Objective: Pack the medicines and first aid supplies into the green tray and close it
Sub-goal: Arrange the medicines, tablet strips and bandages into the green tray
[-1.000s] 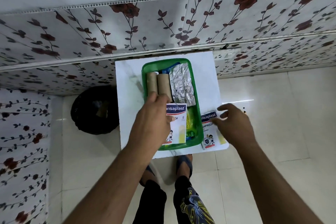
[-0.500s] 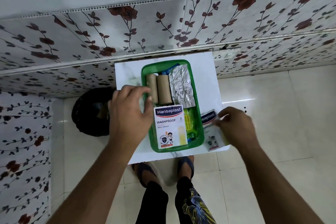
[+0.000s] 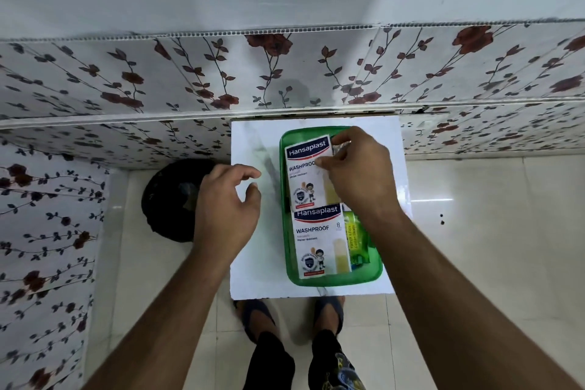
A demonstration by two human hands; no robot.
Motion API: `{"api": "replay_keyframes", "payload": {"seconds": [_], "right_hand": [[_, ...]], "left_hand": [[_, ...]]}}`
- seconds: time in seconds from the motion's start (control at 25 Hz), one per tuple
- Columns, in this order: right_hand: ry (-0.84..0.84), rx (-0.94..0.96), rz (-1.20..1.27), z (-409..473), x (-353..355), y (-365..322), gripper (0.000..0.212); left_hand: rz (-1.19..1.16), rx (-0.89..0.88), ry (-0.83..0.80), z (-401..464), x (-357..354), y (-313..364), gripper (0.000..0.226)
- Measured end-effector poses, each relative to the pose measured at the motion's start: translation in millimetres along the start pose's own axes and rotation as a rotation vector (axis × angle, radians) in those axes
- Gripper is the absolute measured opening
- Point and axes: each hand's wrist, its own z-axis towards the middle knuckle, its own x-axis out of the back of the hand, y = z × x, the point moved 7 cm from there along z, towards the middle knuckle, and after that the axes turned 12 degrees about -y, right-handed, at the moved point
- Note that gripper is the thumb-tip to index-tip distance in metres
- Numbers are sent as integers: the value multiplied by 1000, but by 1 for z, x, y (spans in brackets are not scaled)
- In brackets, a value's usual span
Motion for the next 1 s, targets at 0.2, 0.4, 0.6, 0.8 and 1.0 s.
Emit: {"api": "replay_keyframes", "payload": {"seconds": [0.2, 0.4, 0.6, 0.8, 1.0], "right_hand": [[116, 110, -486, -10, -7, -12, 37], [99, 169, -435, -12, -9, -6, 38], [167, -19, -232, -41, 41, 46, 37], [-207, -76, -304, -55, 3, 83, 29], [-143, 20, -362, -51, 3, 84, 17]], "left_hand": [[-9, -7, 8, 1, 0, -11, 20], [-44, 16, -25, 1, -4, -13, 19], [-154, 224, -201, 2, -25, -39, 14], [-72, 308, -454, -4, -69, -43, 18], [1, 315, -418, -1, -80, -38, 12]]}}
